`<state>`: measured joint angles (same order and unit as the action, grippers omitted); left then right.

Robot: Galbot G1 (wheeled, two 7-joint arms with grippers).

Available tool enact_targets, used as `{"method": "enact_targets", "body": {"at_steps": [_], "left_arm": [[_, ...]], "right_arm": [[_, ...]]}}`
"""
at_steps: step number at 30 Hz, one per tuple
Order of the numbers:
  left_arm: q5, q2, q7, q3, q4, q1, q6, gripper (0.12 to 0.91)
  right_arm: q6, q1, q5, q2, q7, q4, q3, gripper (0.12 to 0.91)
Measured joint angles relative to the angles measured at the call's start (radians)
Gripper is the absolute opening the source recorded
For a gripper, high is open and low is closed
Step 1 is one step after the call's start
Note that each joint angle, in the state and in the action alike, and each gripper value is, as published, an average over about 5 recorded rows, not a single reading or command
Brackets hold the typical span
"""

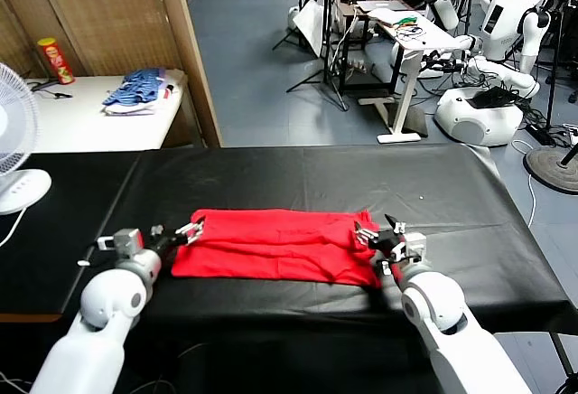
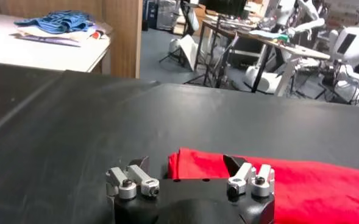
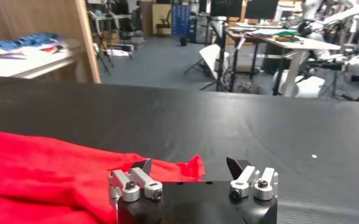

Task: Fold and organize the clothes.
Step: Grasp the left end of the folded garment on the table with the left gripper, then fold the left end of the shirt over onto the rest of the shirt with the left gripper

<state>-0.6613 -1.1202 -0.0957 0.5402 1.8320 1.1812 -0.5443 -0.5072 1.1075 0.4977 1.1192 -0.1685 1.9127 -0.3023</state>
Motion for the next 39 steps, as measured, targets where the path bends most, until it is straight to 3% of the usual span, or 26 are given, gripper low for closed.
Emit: {"method": "enact_targets", "body": {"at_steps": [6, 8, 20, 27, 35, 39], "left_arm": [[0.013, -0.037, 0.008, 0.019, -0.020, 0.036, 0.016, 0.795], [0.013, -0.043, 0.014, 0.022, -0.026, 0.043, 0.020, 0.761], [0.085, -0.066, 0.023, 0.018, -0.012, 0.067, 0.020, 0.167], [0.223, -0.018, 0.037, 0.033, -0.014, 0.065, 0.055, 0.154], [0.328, 0.178, 0.035, 0.095, -0.032, 0.078, 0.047, 0.152], [0.323, 0.219, 0.008, 0.088, 0.004, 0.078, 0.031, 0.152]], "right_arm": [[-0.005, 0.025, 0.014, -0.013, 0.001, 0.066, -0.017, 0.798], [-0.005, 0.029, 0.015, -0.015, 0.001, 0.077, -0.022, 0.798], [0.002, 0.035, 0.004, -0.007, 0.001, 0.095, -0.037, 0.798], [0.002, 0.050, -0.001, 0.001, 0.000, 0.105, -0.061, 0.798], [0.002, 0.064, -0.023, 0.011, 0.000, 0.109, -0.066, 0.798], [0.001, 0.074, -0.039, 0.019, -0.001, 0.116, -0.068, 0.798]]}}
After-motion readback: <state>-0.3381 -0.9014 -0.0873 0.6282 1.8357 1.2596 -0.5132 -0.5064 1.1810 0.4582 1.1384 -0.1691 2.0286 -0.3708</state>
